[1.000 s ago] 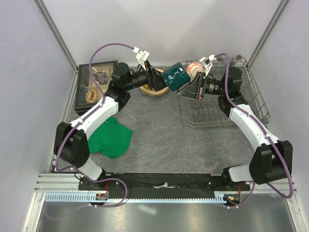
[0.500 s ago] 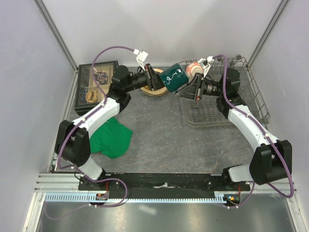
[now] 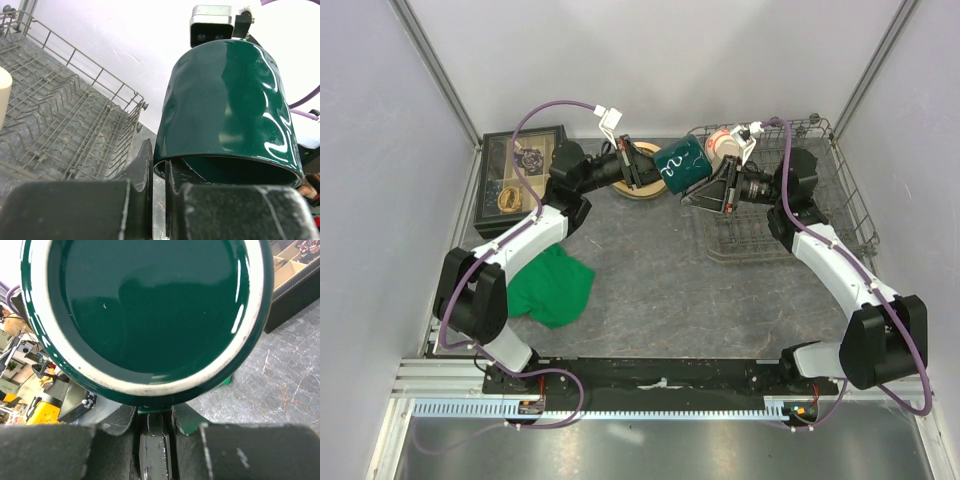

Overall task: Unload the mixed dishes from the dish rack
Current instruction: Place the cup at the center of the board.

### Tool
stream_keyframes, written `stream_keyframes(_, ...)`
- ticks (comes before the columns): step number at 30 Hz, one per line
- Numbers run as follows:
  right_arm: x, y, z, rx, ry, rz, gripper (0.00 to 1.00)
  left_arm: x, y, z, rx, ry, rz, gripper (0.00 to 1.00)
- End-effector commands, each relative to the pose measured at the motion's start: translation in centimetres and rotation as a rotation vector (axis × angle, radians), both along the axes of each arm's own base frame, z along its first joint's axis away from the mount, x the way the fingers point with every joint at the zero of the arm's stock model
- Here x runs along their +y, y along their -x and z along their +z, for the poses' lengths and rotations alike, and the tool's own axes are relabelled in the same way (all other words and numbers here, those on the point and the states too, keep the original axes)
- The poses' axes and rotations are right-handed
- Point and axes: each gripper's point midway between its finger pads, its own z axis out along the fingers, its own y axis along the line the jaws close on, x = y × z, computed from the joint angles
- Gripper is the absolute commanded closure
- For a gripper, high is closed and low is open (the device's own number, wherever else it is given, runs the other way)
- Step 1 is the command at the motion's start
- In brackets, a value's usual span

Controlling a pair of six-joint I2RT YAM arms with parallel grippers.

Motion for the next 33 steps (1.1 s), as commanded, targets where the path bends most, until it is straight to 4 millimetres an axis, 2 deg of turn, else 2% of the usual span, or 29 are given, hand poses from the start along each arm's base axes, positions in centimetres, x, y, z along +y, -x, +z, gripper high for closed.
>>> stream_keyframes(1,0.2,0.3,1.2,-0.112,-0.017,-0.01,0.88,-0.1,1.3,2.3,-0.02,0.057,-0.044,0.99)
stream_keyframes(8,0.1,0.0,0.6,-0.115,0.008,-0.02,0.66,0.0,1.2,2.1,-0.027,0.04,-0.029,0.98)
stream_keyframes(17,-0.3,0.3,-0.4,-0.134,0.067,-0.038,0.47,0.8,0.3,1.6,-0.026,0.018,0.014,0.99)
stream_keyframes(25,-0.5,0.8,-0.4,-0.147,0.078,-0.039,0.36,1.4,-0.1,1.7,-0.026,0.016,0.041,0.98)
stream_keyframes(33,-0.9,1.5,-1.2,-0.172,0.12,-0.044,0.25,3.8,-2.5,1.4,-0.022,-0.015,0.126,0.98)
